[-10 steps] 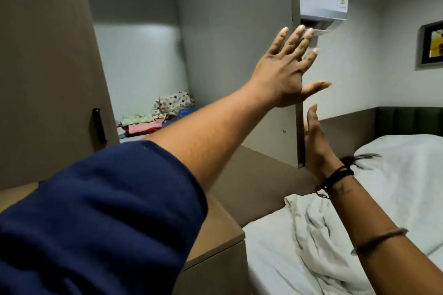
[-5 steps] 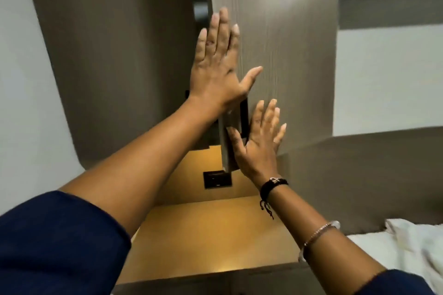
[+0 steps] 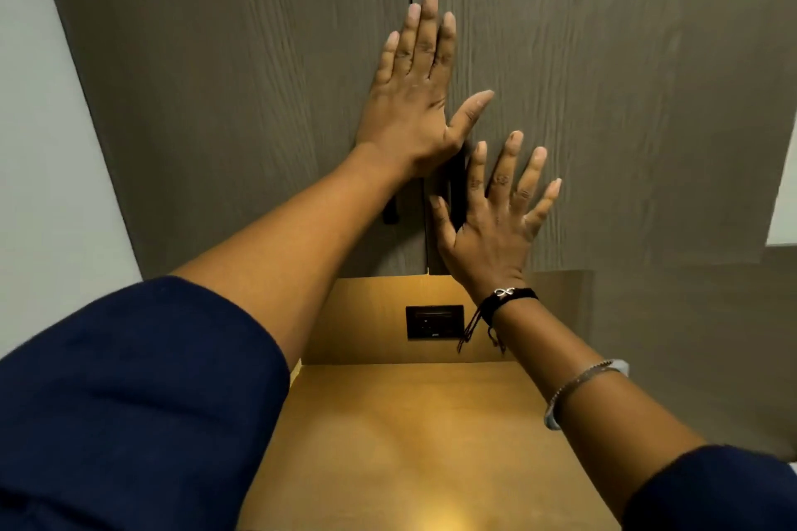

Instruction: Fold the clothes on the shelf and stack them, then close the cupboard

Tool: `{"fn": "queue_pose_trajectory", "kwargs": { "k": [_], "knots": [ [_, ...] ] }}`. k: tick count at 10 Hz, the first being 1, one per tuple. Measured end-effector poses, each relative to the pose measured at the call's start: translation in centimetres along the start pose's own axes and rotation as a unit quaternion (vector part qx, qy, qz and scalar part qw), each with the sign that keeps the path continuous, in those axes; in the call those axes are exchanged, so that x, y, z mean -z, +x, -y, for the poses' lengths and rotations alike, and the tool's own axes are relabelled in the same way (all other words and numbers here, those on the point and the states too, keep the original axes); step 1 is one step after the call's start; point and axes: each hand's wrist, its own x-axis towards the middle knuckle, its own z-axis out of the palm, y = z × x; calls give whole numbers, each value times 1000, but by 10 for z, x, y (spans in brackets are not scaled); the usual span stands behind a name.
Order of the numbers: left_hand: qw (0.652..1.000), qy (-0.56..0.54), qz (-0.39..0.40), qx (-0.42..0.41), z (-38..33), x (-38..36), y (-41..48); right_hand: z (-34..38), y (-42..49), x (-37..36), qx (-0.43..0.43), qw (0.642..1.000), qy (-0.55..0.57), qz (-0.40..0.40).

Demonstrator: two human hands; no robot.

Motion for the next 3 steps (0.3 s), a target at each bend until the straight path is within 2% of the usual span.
{"fn": "queue_pose_trajectory", "kwargs": {
  "k": [1, 2, 3],
  "knots": [
    [999, -7, 32, 6, -1, 7, 4, 5, 2, 6, -4, 1000, 7, 26],
    [999, -21, 46, 10, 2, 15, -6, -3, -3, 16, 29, 997, 51, 53],
    [998, -15, 13, 60, 15, 31, -39, -14, -11, 68, -15, 948, 308, 73]
  ]
}}
